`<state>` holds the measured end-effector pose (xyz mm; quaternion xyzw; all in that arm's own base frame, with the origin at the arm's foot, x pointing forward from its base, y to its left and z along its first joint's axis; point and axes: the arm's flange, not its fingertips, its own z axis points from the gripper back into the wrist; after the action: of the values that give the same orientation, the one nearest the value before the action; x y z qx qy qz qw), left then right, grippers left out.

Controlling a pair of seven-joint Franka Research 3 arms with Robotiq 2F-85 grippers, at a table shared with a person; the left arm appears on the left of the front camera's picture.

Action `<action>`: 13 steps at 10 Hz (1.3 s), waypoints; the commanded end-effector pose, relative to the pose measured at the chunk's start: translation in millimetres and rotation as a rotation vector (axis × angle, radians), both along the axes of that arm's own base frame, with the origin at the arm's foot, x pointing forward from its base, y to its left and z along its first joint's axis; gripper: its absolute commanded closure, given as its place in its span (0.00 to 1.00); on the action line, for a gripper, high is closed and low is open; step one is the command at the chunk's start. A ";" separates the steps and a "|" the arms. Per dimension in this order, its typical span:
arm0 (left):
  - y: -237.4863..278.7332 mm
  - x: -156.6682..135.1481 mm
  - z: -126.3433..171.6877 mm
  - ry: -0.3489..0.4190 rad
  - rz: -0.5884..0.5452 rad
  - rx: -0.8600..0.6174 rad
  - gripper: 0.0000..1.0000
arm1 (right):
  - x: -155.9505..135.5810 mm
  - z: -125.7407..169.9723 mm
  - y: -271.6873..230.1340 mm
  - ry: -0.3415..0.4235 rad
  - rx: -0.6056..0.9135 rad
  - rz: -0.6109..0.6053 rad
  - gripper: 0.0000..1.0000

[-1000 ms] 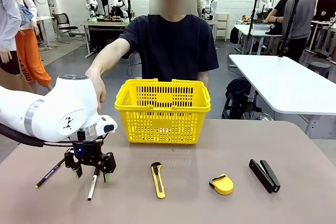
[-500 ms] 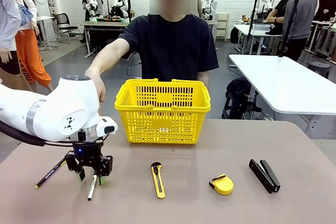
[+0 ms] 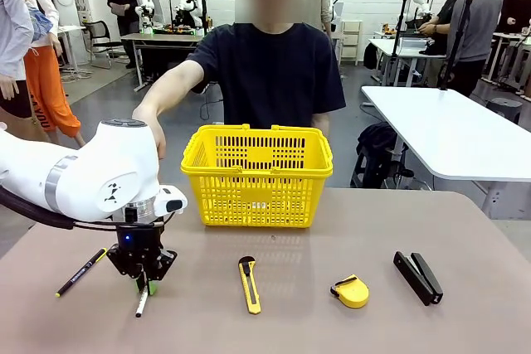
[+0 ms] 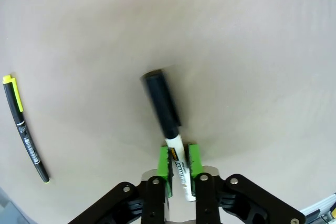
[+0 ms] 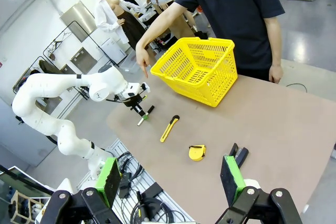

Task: Place the items the person wants into the basket.
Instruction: Pick up the item the person points to and place it in the Market Basket.

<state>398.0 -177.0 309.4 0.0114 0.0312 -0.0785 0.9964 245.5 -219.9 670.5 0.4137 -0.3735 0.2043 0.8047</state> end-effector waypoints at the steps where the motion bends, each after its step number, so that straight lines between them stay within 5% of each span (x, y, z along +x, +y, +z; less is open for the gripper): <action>1: 0.0 3.0 -1.1 0.006 0.007 0.029 1.00 | 1.4 1.2 0.0 -0.024 0.015 0.018 0.00; 6: 4.0 2.1 8.1 0.039 0.003 -0.008 1.00 | 1.4 1.2 0.0 -0.024 0.015 0.018 0.00; 10: 34.5 -36.4 128.1 0.132 -0.097 -0.095 1.00 | 1.4 1.2 0.0 -0.024 0.015 0.018 0.00; 13: 36.0 -71.7 214.4 0.076 -0.091 -0.093 1.00 | 1.4 1.2 0.0 -0.024 0.015 0.018 0.00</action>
<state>327.5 -138.5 513.8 -0.0319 0.0699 -0.1313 0.9884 245.7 -220.4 669.8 0.4140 -0.3729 0.2034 0.8051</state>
